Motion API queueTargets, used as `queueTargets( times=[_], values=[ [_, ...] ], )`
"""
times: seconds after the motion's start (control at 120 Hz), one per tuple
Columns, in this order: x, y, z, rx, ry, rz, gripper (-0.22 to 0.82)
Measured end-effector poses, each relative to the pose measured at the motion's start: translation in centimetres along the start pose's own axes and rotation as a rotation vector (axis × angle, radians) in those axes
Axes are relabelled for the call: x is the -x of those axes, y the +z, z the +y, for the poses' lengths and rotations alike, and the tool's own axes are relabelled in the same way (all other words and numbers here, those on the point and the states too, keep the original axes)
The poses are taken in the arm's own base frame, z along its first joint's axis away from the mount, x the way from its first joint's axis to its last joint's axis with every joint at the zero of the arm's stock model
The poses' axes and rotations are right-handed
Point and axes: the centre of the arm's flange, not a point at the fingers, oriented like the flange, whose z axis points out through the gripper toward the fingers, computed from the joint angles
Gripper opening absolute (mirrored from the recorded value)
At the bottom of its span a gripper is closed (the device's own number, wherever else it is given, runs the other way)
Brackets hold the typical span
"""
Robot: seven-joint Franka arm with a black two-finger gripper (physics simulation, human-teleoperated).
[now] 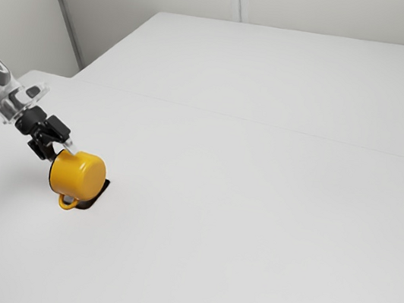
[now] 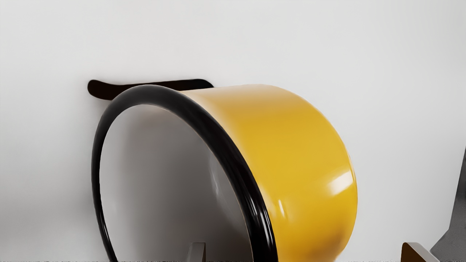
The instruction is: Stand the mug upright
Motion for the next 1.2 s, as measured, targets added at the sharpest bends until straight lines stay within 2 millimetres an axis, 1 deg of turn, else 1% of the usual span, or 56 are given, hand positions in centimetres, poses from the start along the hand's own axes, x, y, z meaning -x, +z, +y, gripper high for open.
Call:
queueTargets(
  times=[0.058, 0.133, 0.217, 0.325, 0.433, 0.525, 0.617, 0.767, 0.992, 1.033, 1.083, 1.142, 1.2],
  values=[
    [0.1, 0.3, 0.4, 0.003, 0.01, -0.003, 0.57],
    [0.1, 0.7, 0.6, 0.006, 0.02, -0.007, 0.52],
    [0.2, 1.0, 0.9, 0.01, 0.027, -0.008, 0.46],
    [-0.1, 0.7, 2.1, 0.005, 0.051, -0.002, 0.36],
    [-0.4, 1.1, 2.7, 0.003, 0.062, -0.008, 0.2],
    [-1.2, 2.1, 2.9, 0.004, 0.067, -0.027, 0.06],
    [-2.2, 2.6, 3.4, -0.004, 0.08, -0.036, -0.03],
    [-3.0, 3.0, 4.0, -0.007, 0.09, -0.039, -0.11],
    [-3.1, 2.1, 5.1, -0.014, 0.083, -0.027, -0.15],
    [-3.0, 1.7, 5.9, -0.023, 0.091, -0.024, -0.15],
    [-2.7, 1.7, 7.6, -0.058, 0.113, -0.033, -0.16],
    [-1.6, 2.6, 9.3, -0.106, 0.131, -0.051, -0.16],
    [-0.5, 3.5, 10.4, -0.172, 0.145, -0.065, -0.16]
  ],
)
